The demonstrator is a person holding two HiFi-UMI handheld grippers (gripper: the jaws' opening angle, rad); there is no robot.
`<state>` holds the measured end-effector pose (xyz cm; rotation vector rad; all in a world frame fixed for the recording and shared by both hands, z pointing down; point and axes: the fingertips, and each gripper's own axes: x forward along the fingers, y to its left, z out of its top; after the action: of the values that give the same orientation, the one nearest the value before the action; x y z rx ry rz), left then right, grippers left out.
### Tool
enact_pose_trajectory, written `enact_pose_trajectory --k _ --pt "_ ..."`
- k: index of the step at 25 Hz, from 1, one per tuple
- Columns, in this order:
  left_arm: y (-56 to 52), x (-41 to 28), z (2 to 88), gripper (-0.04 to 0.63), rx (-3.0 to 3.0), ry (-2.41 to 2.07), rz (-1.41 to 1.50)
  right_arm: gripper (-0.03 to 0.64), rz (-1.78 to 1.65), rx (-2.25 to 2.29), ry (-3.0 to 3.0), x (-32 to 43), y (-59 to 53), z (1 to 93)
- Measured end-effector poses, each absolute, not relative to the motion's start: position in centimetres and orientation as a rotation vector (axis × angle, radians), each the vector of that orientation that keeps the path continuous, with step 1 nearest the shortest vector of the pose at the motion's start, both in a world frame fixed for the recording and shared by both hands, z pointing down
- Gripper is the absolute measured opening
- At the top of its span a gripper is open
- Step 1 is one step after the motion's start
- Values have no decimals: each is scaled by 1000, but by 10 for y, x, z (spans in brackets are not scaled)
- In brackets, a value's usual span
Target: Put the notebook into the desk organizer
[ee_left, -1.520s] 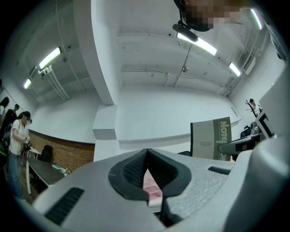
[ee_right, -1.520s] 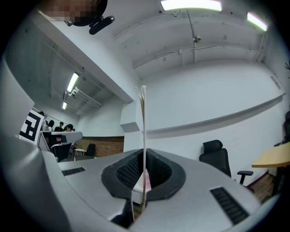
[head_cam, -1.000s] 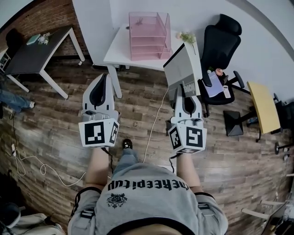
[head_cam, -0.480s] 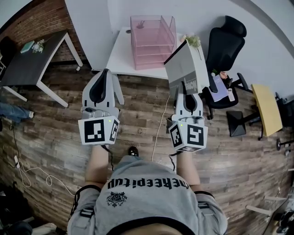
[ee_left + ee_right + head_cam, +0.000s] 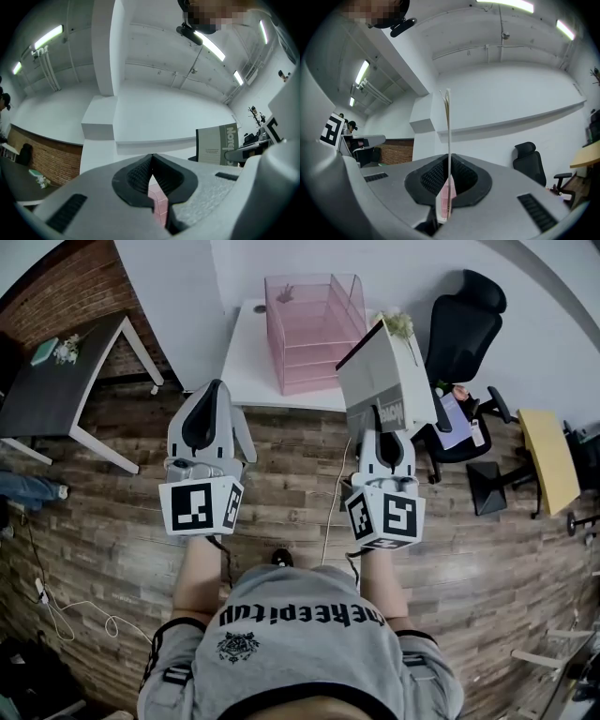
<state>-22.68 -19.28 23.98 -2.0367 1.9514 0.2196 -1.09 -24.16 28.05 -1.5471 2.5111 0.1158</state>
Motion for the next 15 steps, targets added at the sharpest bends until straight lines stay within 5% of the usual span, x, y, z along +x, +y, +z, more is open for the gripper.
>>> enact_pose_trajectory --k 15 --pt "-243 -255 263 3 -2082 1970 208 9 84 -1581 2540 -37 -288 300"
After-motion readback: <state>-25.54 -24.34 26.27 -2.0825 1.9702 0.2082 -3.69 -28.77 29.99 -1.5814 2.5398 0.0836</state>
